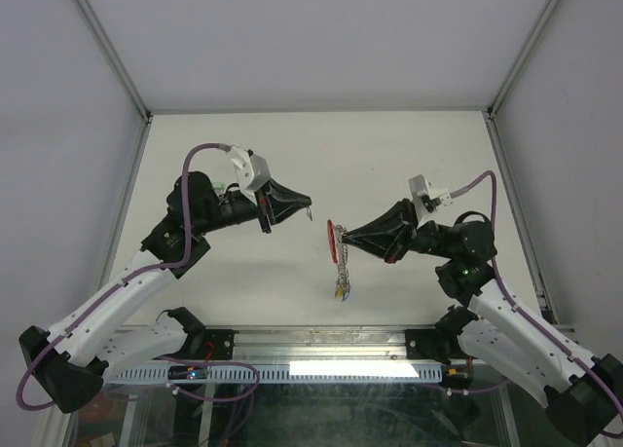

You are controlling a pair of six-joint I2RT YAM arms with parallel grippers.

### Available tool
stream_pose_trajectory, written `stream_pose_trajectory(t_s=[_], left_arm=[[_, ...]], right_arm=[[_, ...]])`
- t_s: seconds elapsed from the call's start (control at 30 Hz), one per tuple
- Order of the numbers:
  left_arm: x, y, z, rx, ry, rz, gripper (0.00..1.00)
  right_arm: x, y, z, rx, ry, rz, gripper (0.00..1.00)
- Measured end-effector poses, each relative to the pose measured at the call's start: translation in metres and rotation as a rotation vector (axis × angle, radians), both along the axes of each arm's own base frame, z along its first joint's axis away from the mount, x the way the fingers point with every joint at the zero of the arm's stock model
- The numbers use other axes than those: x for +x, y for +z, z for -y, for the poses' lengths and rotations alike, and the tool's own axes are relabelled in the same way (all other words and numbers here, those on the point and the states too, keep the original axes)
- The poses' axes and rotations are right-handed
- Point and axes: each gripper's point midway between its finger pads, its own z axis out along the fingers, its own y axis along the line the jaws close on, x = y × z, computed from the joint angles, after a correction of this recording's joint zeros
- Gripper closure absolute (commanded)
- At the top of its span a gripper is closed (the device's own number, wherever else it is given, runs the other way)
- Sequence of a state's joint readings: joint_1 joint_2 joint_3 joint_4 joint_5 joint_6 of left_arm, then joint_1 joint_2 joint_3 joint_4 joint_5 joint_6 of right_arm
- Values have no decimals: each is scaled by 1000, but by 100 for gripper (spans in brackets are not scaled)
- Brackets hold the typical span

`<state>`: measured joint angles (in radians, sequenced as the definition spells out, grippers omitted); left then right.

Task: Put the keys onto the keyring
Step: Insert the key onto the keyring.

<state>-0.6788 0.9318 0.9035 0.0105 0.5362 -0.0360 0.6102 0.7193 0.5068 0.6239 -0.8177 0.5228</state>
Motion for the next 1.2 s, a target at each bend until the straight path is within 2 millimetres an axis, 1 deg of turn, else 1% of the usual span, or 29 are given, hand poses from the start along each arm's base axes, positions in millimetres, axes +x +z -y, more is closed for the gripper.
stream_pose_trajectory(t_s=[0.17,0.33,0.5,0.67,0.77,0.97,1.2], left_arm=[[-8,14,2,-23,-48,37,100],[-18,28,4,-49,-102,82,100],[-29,45,3,-72,-145,132,100],[-41,67,-2,-106,-173,200,100],[-48,78,-3,-131,-201,237,100],[-56,87,-4,-158,-239,261,100],[-64,92,-4,-173,-275,275,100]], right_arm=[[-14,19,3,59,58,72,100],[-25,33,4,106,113,133,100],[-25,45,2,122,128,157,100],[-23,54,-1,140,115,179,100],[-23,57,-8,141,109,188,100],[-28,64,-25,138,87,231,100],[-31,66,-33,146,37,392,100]])
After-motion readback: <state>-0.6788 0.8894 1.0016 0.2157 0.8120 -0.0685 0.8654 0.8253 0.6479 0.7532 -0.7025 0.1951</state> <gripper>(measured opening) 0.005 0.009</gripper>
